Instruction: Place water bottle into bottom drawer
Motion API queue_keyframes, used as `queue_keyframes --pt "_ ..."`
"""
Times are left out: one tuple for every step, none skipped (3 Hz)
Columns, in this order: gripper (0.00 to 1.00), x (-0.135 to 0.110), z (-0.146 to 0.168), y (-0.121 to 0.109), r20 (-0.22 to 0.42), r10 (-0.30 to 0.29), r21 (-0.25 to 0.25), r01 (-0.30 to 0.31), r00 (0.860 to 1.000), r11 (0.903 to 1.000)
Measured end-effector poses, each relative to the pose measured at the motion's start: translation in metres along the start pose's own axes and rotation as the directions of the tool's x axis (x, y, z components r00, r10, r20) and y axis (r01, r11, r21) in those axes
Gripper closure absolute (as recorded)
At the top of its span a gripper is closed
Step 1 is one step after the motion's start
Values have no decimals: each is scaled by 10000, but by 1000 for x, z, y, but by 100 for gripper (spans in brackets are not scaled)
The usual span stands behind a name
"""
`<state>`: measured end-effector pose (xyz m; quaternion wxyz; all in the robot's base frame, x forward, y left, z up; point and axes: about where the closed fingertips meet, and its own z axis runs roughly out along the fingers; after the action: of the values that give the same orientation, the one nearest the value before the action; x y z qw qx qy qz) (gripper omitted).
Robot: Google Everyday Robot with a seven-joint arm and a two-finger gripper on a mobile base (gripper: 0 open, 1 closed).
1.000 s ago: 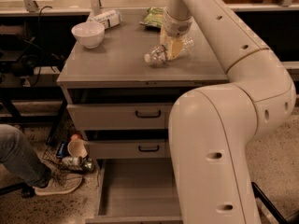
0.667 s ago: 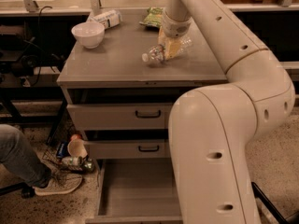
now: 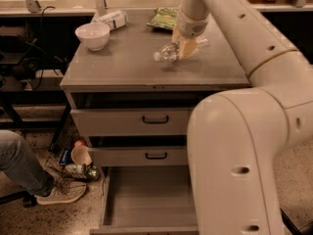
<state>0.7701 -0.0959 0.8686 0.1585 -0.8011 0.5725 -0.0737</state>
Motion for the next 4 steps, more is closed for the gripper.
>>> queue_keyframes --pt "100 39 -53 42 -659 846 -58 -851 9942 9964" --pt "100 48 -70 77 -858 1029 -479 -1073 9910 9931" --pt "100 48 -70 78 -892 1039 -514 -1088 9906 9927" --pt "100 46 -68 86 -1033 1077 -664 -1149 9888 9912"
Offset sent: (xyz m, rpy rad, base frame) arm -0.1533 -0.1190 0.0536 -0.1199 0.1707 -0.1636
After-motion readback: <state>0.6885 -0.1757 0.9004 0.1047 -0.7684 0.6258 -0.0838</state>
